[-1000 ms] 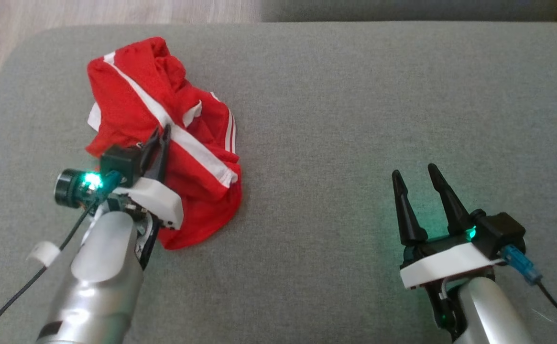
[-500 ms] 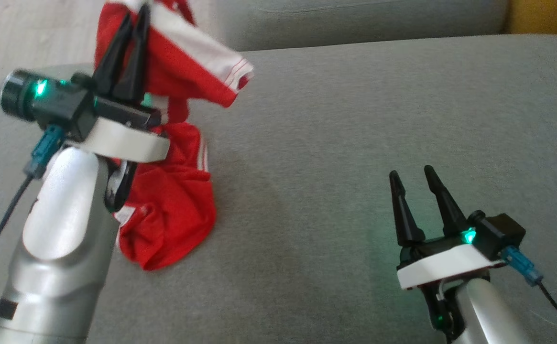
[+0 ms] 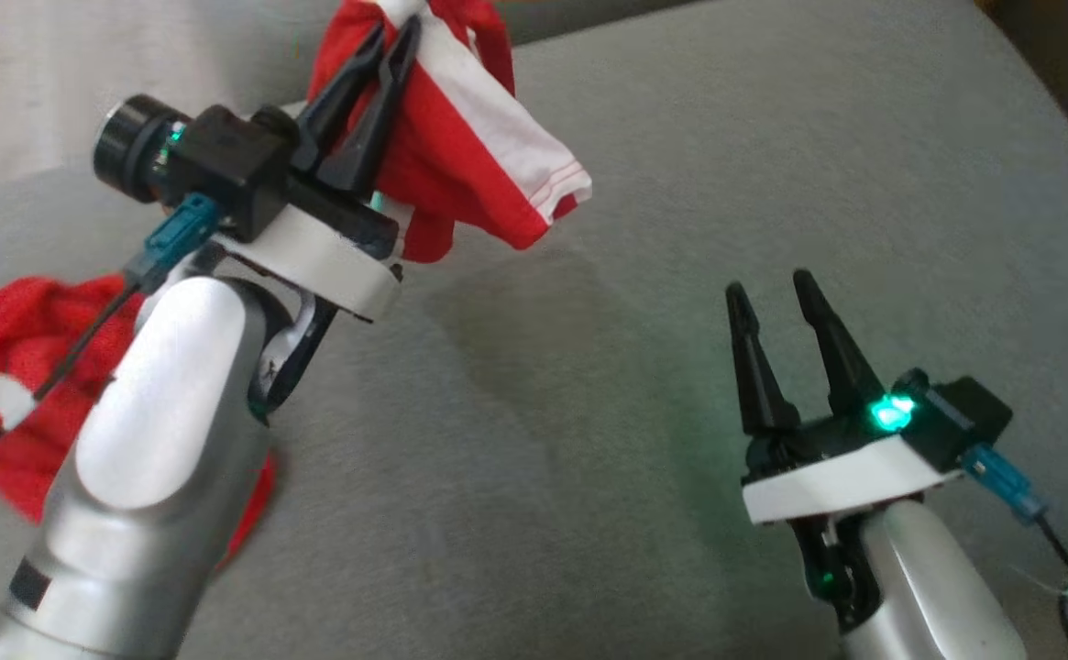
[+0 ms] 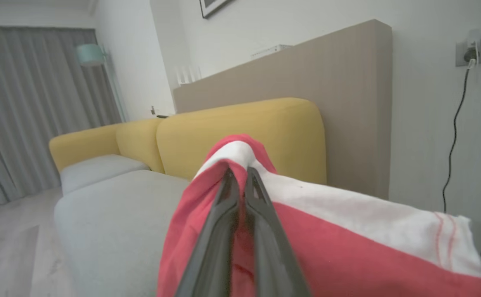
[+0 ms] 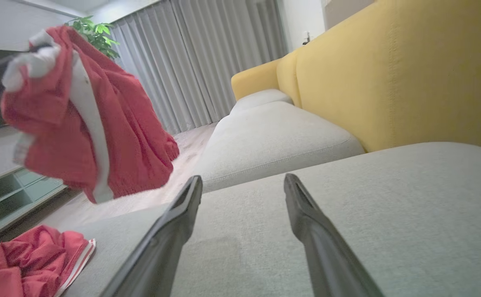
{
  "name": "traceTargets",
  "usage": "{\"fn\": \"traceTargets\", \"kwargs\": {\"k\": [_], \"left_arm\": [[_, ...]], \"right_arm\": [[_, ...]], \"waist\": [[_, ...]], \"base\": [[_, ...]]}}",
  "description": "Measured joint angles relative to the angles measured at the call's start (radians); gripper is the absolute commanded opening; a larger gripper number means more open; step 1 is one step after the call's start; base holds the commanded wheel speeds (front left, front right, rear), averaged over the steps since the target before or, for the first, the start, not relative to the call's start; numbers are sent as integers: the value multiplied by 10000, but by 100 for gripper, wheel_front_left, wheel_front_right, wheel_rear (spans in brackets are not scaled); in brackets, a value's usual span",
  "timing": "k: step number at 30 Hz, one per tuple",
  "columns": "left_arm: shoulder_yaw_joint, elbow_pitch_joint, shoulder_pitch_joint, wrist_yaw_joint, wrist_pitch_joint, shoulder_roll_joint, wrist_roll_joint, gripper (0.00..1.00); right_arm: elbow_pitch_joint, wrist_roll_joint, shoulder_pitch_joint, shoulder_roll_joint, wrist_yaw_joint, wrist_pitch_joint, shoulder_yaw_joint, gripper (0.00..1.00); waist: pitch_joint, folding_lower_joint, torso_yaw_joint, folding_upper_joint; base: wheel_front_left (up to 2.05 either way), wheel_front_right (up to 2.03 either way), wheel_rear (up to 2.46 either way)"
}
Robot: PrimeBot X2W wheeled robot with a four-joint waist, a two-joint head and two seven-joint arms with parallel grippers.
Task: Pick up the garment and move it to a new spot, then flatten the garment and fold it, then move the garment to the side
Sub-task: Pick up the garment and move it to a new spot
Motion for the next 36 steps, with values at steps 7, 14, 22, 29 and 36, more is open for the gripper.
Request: {"fn": "traceTargets", "kwargs": {"k": [7, 14, 22, 29, 36], "left_arm": [[-328, 1275, -640, 17, -128, -92, 169, 0], [-1035, 2740, -1185, 42, -798, -729, 332, 100], [-1133, 3110, -1202, 75, -1753, -667, 274, 100], [-945, 2420, -692, 546, -2086, -272, 255, 100], [-671, 1893, 1635, 1204, -2320, 173, -142, 100]], "right_arm": [[-571, 410, -334, -2, 0, -2, 412, 100], [-702, 579, -337, 0, 0, -4, 408, 100], [-652, 226, -362, 2, 0, -15, -21, 100], [-382, -242, -265, -4, 0, -17, -548, 100], [-77, -570, 54, -2, 0, -33, -813, 100]], "waist": [[767, 1, -1408, 0], [1611, 2, -2285, 0], [1569, 2, -1557, 0], [1065, -1, -117, 0], [442, -1, 1385, 0]], "base": [[0, 0, 0], [0, 0, 0], [0, 0, 0], [0, 0, 0], [0, 0, 0]]}}
